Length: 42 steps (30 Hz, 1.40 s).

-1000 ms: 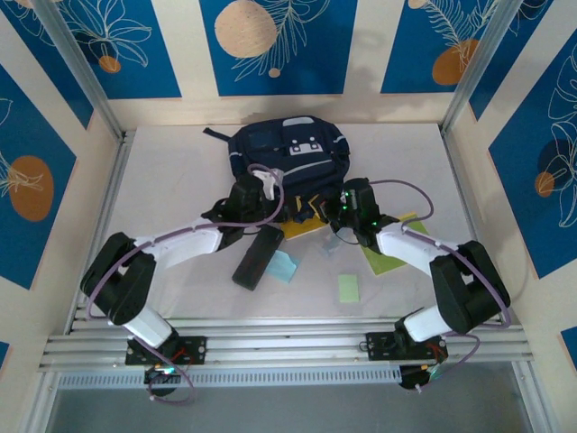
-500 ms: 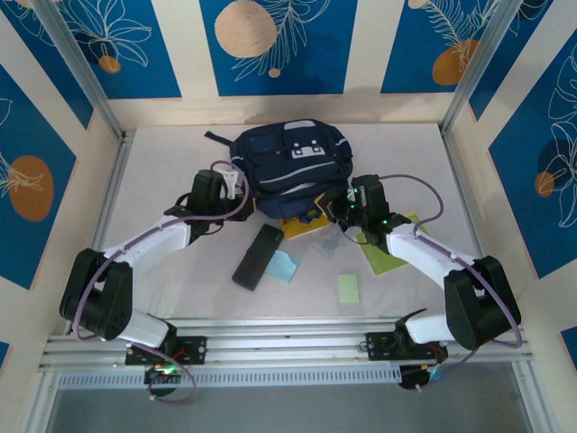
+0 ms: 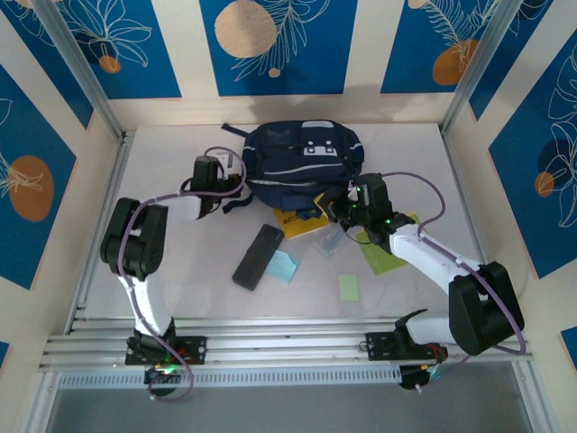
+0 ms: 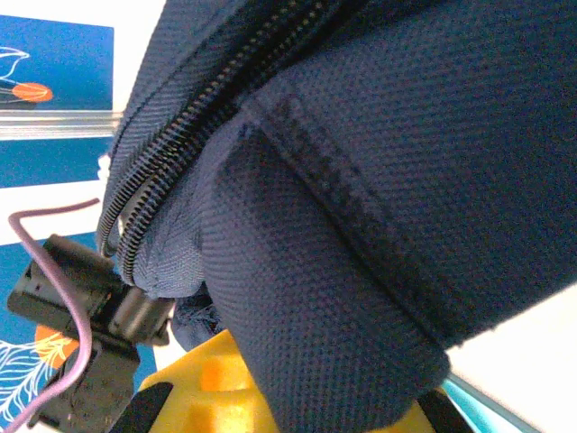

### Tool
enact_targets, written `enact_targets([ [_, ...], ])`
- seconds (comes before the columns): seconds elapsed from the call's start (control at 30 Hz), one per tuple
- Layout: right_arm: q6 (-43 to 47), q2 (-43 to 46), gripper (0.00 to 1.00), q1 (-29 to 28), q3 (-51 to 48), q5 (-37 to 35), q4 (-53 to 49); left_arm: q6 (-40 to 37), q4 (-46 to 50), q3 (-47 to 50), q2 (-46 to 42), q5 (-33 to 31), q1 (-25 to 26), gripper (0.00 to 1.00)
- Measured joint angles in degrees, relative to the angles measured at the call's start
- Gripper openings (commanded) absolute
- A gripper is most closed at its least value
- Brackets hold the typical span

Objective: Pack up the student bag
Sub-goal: Unzip the student bag at the top-left of the table.

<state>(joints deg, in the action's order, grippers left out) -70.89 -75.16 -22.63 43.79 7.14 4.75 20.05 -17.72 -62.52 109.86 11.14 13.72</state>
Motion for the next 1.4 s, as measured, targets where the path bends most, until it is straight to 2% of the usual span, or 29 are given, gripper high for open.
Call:
enact_targets([
  [0.07, 0.66, 0.00, 0.00, 0.00, 0.15, 0.31, 0.13, 0.46, -1.60, -0.92, 1.01, 1.09, -0.50, 0.09],
  [0.13, 1.38, 0.00, 0.00, 0.09, 0.39, 0.76, 0.02, 0.83, -2.69, -0.92, 0.98, 1.81, -0.74, 0.27],
  [0.2, 2.64, -0.02, 0.00, 0.39, 1.29, 1.68, -1.07, 1.33, -3.41, -0.83, 0.87, 2.23, -1.33, 0.39],
  [0.37, 5.46, -0.31, 0.00, 1.81, 2.99, 5.16, -3.37, 5.55, -3.58, 5.33, -4.92, 2.32, -6.84, 0.54],
  [0.5, 6.71, -2.08, 0.00, 2.36, 3.04, 7.17, -4.35, 10.49, -1.75, 12.13, -15.65, 3.72, -7.89, 0.61],
  [0.57, 7.32, -2.75, 0.00, 2.58, 3.04, 8.00, -4.46, 13.81, -2.32, 15.23, -20.81, 5.18, -6.38, 0.70],
  [0.67, 7.91, -3.39, 0.00, 3.13, 3.04, 8.85, -4.39, 19.30, -3.37, 18.43, -25.33, 6.62, -2.91, 0.74],
  [0.87, 8.96, -3.61, 0.00, 3.80, 3.04, 10.08, -3.61, 30.64, -6.67, 23.17, -25.49, 6.49, 3.50, 0.81],
  [1.0, 8.98, -4.04, 0.00, 3.87, 3.04, 10.99, -2.21, 37.09, -10.54, 23.39, -20.35, 5.27, 5.55, 0.82],
  [1.1, 9.01, -4.35, 0.00, 3.85, 3.04, 11.52, -1.31, 41.55, -15.67, 22.77, -13.92, 4.79, 6.10, 0.81],
  [1.17, 9.18, -4.57, 0.00, 3.85, 3.04, 11.76, -0.94, 44.02, -19.50, 21.40, -9.46, 4.52, 6.29, 0.73],
  [1.2, 9.25, -4.59, 0.00, 3.85, 3.04, 11.85, -0.94, 44.92, -21.00, 20.63, -7.72, 4.28, 6.29, 0.66],
  [1.27, 9.66, -4.63, 0.00, 3.85, 3.04, 12.15, -0.87, 48.19, -28.02, 18.67, -2.36, 4.04, 6.29, 0.46],
  [1.37, 10.73, -5.60, 0.00, 3.85, 3.04, 13.40, -0.09, 51.91, -36.68, 16.94, 2.75, 3.28, 6.34, 0.08],
  [1.4, 11.17, -6.19, 0.00, 3.85, 3.04, 14.05, 0.13, 52.54, -38.62, 17.14, 3.21, 2.95, 6.34, 0.03],
])
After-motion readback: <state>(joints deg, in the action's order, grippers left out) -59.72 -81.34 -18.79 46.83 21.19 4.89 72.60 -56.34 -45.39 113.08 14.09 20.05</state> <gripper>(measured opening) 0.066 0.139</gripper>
